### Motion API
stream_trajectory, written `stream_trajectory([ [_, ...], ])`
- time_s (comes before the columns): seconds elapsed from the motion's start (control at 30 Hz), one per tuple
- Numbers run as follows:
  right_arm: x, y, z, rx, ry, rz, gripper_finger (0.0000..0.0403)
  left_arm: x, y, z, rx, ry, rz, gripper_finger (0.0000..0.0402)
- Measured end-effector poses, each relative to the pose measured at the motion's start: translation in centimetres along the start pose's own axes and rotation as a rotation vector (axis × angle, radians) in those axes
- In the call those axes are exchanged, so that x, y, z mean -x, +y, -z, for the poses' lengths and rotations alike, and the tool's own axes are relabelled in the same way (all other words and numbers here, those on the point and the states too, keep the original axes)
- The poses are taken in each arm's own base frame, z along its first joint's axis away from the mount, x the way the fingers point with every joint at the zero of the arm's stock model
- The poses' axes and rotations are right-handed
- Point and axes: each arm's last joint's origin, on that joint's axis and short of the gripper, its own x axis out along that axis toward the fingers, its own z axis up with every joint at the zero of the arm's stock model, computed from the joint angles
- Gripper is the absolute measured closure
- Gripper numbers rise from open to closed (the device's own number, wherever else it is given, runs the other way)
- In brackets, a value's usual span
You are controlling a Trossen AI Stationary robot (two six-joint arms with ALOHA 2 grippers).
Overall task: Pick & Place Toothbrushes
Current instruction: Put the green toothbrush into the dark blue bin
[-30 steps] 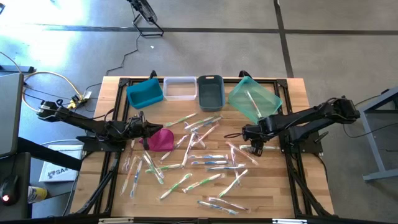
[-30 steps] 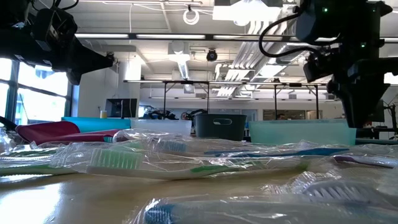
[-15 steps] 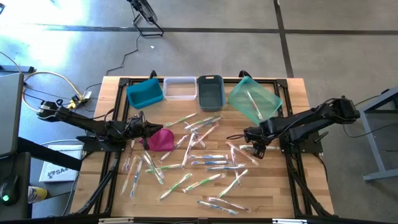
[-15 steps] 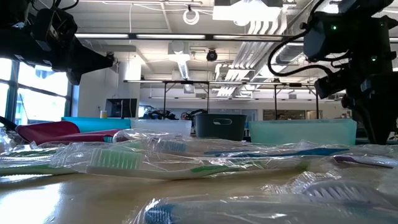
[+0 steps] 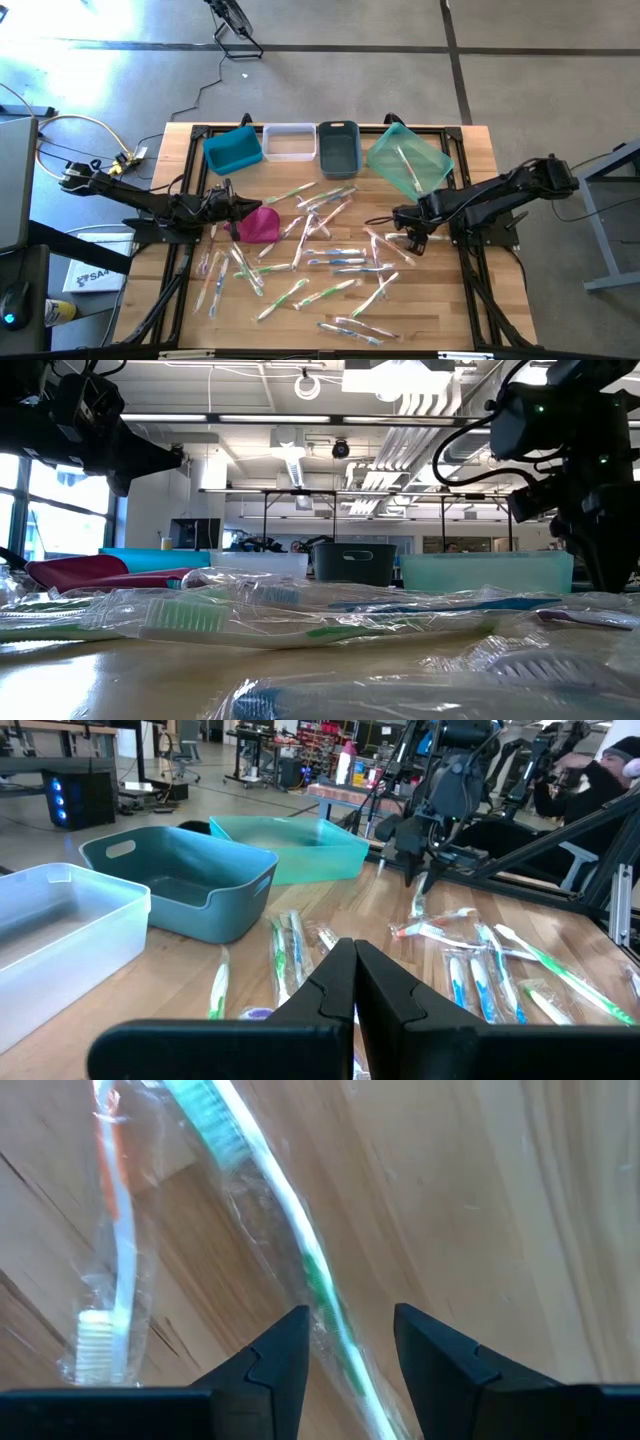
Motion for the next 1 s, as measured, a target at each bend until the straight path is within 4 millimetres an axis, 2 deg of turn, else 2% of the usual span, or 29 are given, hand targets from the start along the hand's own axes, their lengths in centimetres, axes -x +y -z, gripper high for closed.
stream_trajectory([
  [0.17,0.0,0.6,0.0,0.025,-0.022,-0.016,0.0262,0.0,0.0,0.0,0.000,0.000,0.000,0.0402],
  [0.53,-2.1,1.8,0.1,0.045,0.042,0.084,0.0262,0.0,0.0,0.1,-0.004,0.006,-0.002,0.0402],
  [0.73,-2.4,1.9,0.0,0.046,0.043,0.084,0.0263,0.0,0.0,0.1,-0.004,0.006,-0.001,0.0402],
  [1.0,-2.4,1.9,0.0,0.046,0.040,0.078,0.0299,0.0,0.0,0.1,-0.004,0.006,-0.002,0.0402],
])
